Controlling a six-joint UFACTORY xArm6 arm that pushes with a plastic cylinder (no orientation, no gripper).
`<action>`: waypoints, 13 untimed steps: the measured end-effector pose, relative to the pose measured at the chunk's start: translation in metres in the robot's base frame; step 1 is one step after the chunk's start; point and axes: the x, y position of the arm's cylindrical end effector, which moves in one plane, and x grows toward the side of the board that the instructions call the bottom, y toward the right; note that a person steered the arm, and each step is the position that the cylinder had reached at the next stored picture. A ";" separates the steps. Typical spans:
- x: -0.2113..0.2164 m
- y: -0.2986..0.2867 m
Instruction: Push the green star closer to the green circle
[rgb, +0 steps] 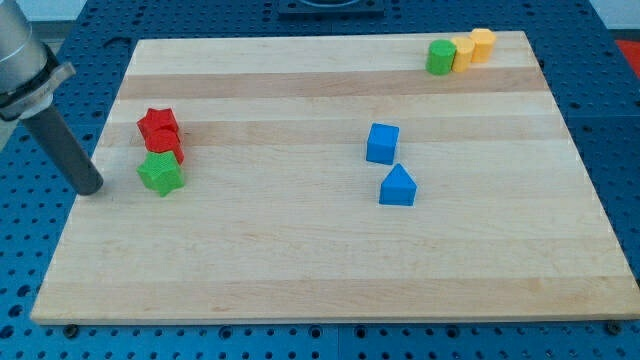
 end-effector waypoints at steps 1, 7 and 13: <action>-0.001 0.000; 0.009 0.168; -0.116 0.184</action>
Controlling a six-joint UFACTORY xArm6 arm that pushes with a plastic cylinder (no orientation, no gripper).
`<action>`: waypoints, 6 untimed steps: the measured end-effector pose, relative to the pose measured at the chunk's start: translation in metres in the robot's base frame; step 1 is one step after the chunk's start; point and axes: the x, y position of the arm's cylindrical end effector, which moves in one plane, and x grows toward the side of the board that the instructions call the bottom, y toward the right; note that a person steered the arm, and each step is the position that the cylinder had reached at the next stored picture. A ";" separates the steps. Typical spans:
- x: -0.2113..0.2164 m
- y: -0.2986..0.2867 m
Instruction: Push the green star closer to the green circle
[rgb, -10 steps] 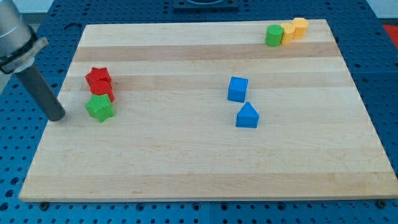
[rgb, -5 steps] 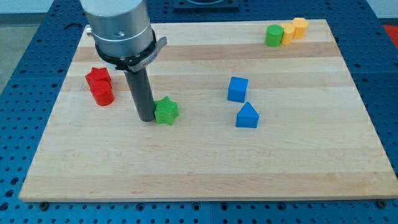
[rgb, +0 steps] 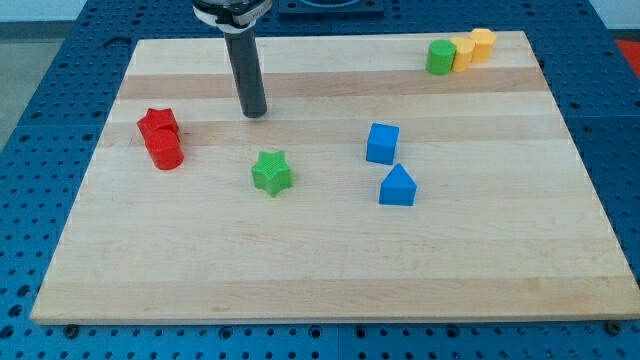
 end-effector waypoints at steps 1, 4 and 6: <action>0.015 -0.009; 0.167 -0.035; 0.181 -0.038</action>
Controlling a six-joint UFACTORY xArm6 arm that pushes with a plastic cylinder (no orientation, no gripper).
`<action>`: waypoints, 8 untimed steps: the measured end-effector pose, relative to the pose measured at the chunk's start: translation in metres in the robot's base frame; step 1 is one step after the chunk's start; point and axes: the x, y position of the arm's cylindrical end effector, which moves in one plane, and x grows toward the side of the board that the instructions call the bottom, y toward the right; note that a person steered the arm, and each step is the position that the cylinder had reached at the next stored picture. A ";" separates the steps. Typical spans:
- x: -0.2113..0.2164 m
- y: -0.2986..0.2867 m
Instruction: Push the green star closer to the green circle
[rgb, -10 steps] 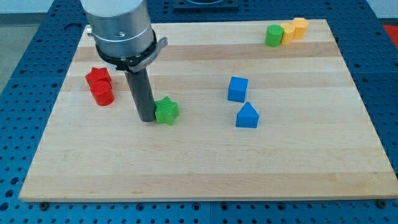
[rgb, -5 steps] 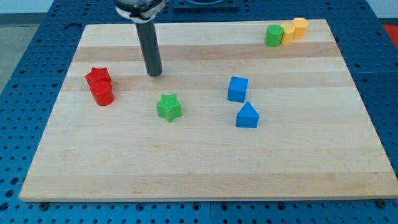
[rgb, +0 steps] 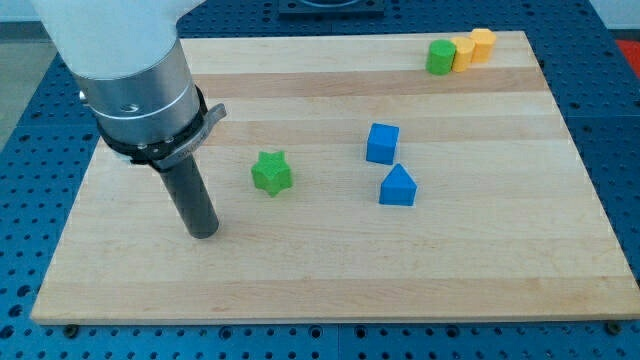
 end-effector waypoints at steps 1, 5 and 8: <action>0.000 0.000; 0.013 0.002; -0.058 0.064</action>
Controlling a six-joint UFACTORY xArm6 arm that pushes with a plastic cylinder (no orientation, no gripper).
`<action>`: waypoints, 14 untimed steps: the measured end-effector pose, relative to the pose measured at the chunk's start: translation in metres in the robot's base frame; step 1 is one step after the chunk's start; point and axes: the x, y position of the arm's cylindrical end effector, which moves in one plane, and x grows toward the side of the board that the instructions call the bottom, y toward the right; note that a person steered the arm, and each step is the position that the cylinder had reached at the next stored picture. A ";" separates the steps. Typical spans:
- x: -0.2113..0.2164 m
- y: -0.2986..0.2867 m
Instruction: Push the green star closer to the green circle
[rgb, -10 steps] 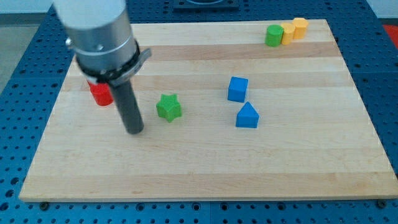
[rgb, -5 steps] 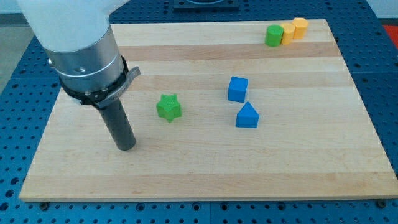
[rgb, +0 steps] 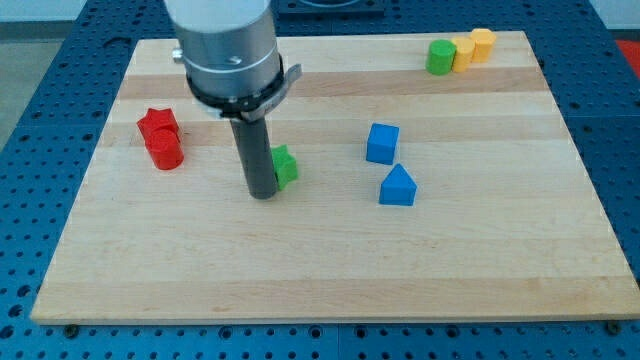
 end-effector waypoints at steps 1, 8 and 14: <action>-0.021 0.009; -0.133 0.106; -0.161 0.208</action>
